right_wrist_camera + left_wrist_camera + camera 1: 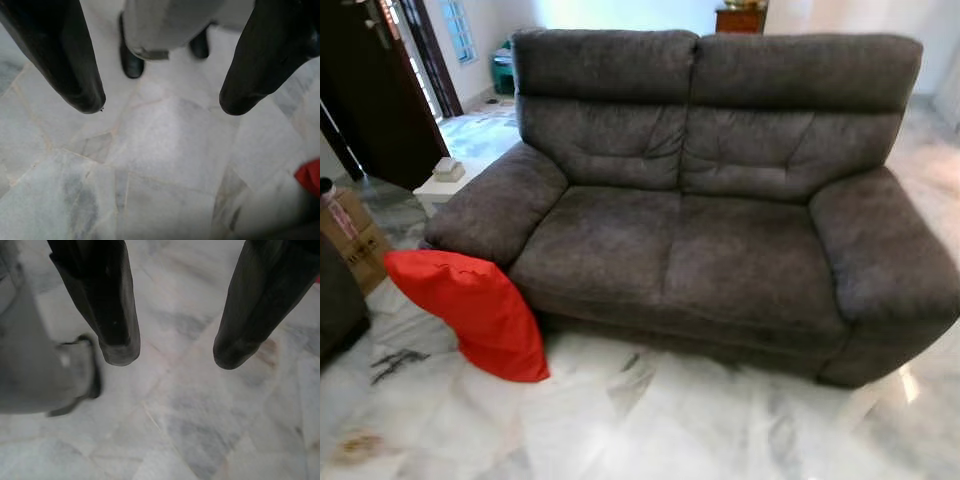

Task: Move the pillow to the sofa from floor

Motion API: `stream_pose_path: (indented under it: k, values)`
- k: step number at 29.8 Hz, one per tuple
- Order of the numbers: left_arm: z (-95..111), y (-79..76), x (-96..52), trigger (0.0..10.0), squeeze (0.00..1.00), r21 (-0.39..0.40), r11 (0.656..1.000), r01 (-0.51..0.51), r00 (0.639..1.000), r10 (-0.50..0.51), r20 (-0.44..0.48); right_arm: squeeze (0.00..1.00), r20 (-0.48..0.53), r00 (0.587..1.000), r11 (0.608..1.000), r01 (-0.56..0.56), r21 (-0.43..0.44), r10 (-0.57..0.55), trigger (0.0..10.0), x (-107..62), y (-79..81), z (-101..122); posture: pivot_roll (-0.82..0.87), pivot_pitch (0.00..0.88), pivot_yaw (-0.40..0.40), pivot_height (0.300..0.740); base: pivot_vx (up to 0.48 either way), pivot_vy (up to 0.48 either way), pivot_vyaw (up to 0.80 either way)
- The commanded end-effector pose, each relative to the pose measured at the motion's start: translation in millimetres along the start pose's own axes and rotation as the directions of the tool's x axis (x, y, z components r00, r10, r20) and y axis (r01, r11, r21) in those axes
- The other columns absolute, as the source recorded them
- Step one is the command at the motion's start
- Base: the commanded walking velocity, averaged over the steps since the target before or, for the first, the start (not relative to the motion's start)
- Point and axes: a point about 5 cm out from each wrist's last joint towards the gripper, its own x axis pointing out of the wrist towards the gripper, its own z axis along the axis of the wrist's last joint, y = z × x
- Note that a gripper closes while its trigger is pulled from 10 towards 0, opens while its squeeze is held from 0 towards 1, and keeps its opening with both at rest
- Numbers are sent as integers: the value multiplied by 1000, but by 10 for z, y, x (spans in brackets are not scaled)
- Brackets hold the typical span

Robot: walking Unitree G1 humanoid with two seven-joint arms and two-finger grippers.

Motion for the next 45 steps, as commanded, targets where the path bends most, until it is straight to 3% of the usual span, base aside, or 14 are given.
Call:
stream_pose_path:
  k: [1, 10, 14, 20, 26, 33, 35, 45]
  values:
    - [1, 77, -12, 10000, 0, 9, 1000, -19, 1000, 19, -8, 0, 0, 1000, 1000, -20, 0, 20, 10000, 15, 81, 0, -48, 40, 77, 740, 0, 405, 0]
    - [27, 84, -8, 10000, 0, 7, 1000, -21, 1000, 21, -2, 0, -16, 1000, 1000, -21, -3, 21, 10000, 13, 81, -23, -45, 51, 77, 740, 0, 409, 0]
    - [88, 5, 19, 10000, 0, 9, 1000, -13, 1000, 13, 6, 0, -26, 999, 1000, -19, -4, 19, 10000, 8, 72, -46, -45, 54, 78, 740, 0, 409, 0]
    - [183, -183, 65, 10000, 0, 10, 1000, 7, 1000, -7, 20, 0, -42, 999, 1000, -17, -1, 17, 10000, -6, 49, -90, -40, 58, 78, 740, 0, 386, 0]
    - [431, -519, 127, 10000, 0, 15, 999, 38, 998, -39, 55, 0, -53, 998, 1000, -16, 2, 16, 10000, -14, 36, -117, -38, 59, 78, 740, 0, 384, 0]
    - [547, -679, 141, 10000, 0, 20, 998, 54, 996, -55, 70, 0, -60, 998, 1000, -19, -8, 19, 10000, -17, 23, -122, -31, 61, 75, 740, 0, 338, 0]
    - [415, -502, 124, 10000, 0, 14, 999, 36, 998, -37, 57, 0, -62, 998, 1000, -17, -4, 17, 10000, -21, 10, -126, -31, 63, 75, 740, 0, 0, 0]
    - [385, -548, 124, 10000, 0, -13, 997, 76, 996, -75, 41, 0, -76, 997, 999, -34, -40, 31, 10000, -12, 61, -138, -31, 62, 73, 740, 0, 0, 0]
